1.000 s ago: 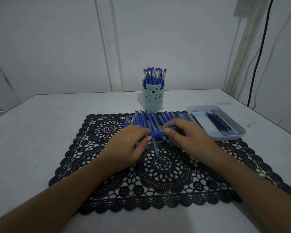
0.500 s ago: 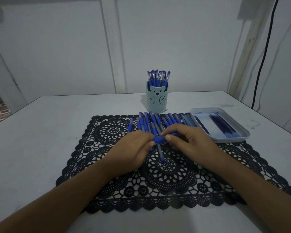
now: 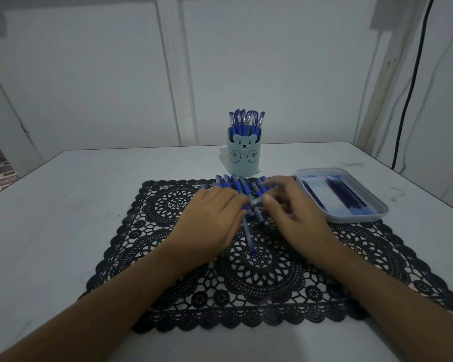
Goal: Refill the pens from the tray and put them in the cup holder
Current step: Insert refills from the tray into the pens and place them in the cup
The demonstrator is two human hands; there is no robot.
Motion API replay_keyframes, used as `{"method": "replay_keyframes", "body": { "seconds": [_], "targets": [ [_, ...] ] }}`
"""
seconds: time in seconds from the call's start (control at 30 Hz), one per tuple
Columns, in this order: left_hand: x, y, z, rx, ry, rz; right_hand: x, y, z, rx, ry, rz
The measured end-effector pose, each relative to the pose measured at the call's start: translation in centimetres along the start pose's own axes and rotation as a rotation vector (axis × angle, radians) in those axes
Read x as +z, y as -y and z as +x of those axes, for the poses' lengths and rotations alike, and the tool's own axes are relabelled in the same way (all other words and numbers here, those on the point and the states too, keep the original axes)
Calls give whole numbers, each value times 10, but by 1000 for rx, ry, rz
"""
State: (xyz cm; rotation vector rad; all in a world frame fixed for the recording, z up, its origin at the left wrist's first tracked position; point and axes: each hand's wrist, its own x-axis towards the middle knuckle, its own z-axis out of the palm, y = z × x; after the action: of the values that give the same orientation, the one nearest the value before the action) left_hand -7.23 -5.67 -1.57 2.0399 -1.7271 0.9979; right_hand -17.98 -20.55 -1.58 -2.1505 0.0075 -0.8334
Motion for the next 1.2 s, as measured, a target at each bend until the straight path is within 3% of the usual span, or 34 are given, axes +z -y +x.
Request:
{"method": "replay_keyframes", "body": {
  "seconds": [0.1, 0.23, 0.43, 0.53, 0.67, 0.8, 0.9, 0.97, 1.1, 1.2],
  "targets": [
    [-3, 5, 11, -28, 16, 32, -1, -16, 5, 14, -4, -246],
    [-15, 25, 51, -77, -42, 10, 6, -31, 6, 38, 235, -565],
    [-33, 61, 161, -469, -328, -446, 5, -34, 5, 67, 303, -593],
    [-24, 79, 195, -615, -390, -507, 5, -33, 5, 72, 308, -584],
    [2, 84, 197, -630, -278, -496, 5, -33, 5, 73, 314, -587],
    [32, 86, 180, -627, -58, -396, 5, -33, 4, 73, 309, -592],
    [43, 85, 167, -640, 147, -141, 5, -32, 5, 84, 318, -596],
    [41, 85, 159, -628, 163, -106, 5, -33, 5, 74, 313, -594],
    [19, 84, 133, -692, -17, -194, 5, -33, 4, 69, 311, -579],
    [6, 81, 99, -773, 125, -152, 5, -33, 5, 72, 315, -590]
  ]
}}
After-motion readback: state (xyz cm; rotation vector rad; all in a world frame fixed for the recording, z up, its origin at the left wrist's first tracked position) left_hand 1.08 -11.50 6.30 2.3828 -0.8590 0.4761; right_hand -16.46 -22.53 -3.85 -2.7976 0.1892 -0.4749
